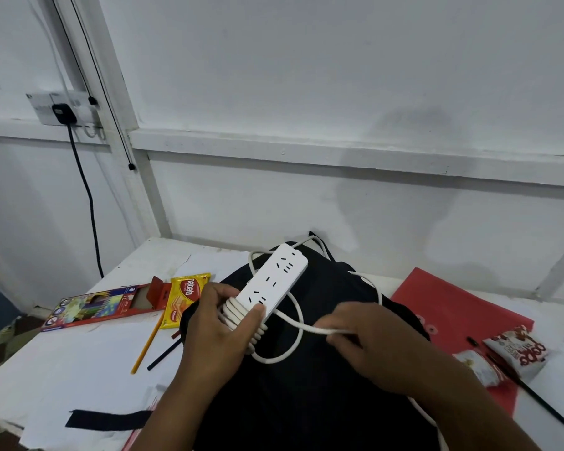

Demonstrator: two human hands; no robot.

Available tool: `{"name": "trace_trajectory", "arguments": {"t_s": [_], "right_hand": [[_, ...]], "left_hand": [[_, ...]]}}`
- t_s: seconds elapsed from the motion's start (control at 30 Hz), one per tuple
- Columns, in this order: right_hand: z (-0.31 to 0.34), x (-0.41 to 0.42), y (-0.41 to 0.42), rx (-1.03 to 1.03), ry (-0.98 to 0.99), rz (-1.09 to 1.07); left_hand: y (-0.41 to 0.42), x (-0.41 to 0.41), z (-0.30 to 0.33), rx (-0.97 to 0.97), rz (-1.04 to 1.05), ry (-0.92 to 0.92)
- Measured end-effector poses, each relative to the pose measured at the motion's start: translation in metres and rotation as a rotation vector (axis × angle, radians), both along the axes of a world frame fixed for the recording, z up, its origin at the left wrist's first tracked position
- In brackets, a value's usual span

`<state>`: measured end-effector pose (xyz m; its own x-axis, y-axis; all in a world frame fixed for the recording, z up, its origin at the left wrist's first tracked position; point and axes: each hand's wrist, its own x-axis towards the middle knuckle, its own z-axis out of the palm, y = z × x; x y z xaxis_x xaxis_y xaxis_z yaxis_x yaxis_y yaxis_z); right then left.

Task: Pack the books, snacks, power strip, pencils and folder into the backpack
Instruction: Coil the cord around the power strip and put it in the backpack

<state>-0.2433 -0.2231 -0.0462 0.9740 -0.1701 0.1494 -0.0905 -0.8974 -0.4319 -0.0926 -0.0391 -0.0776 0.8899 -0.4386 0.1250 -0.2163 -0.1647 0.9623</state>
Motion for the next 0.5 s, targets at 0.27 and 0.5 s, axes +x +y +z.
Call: {"name": "trace_trajectory", "arguments": {"t_s": [0.27,0.5], "right_hand": [[0.011,0.011,0.011,0.032,-0.339,-0.006],[0.008,0.025,0.014,0.108,-0.563,-0.224]], "left_hand": [[0.001,-0.013,0.011,-0.01,-0.175,-0.132],[0.006,-0.019,0.018,0.001,-0.312,-0.224]]}}
